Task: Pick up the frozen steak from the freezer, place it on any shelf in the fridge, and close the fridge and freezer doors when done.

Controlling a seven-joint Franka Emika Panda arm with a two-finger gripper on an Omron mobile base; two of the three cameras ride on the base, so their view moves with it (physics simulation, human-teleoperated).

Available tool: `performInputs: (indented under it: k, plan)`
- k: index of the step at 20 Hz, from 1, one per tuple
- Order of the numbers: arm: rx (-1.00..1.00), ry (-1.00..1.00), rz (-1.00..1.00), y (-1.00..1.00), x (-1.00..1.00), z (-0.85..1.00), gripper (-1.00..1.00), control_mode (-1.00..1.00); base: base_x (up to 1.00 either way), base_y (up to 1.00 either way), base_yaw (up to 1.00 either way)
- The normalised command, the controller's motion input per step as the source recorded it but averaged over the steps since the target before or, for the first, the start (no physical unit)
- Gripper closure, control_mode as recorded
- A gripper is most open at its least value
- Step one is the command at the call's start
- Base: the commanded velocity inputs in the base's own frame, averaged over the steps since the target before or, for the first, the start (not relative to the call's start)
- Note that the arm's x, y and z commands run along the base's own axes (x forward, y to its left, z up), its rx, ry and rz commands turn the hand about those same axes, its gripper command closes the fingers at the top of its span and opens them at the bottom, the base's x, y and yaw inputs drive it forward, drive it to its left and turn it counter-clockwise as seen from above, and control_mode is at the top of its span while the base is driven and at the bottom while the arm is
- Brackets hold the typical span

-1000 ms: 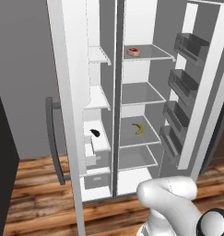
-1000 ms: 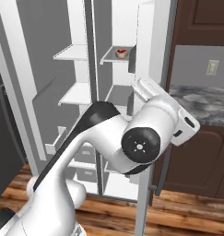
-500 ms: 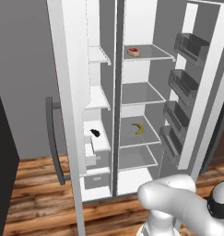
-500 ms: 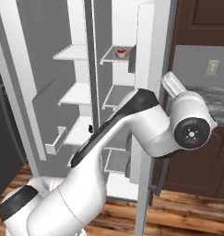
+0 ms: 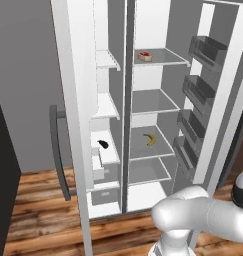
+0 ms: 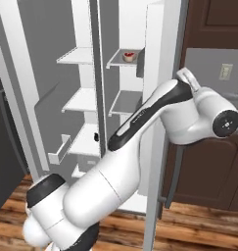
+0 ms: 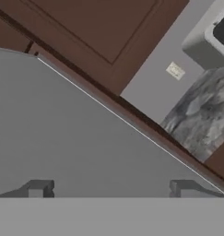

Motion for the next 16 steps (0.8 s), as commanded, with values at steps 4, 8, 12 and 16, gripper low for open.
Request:
performInputs:
  k: [4,8,12,16]
  plan:
    - [0.09,-0.02,0.25,0.20,0.71,-0.04,-1.00,-1.00,0.00,0.00,0.00]
    - [0.01,0.00,0.21,0.56,0.49,0.00,-1.00,-1.00,0.00,0.00,0.00]
    - [-0.02,0.00,0.15,0.94,0.13,0.03,-1.00,-1.00,0.00,0.00,0.00]
    - [-0.10,0.00,0.09,1.00,0.00,0.08,-1.00,-1.00,0.00,0.00,0.00]
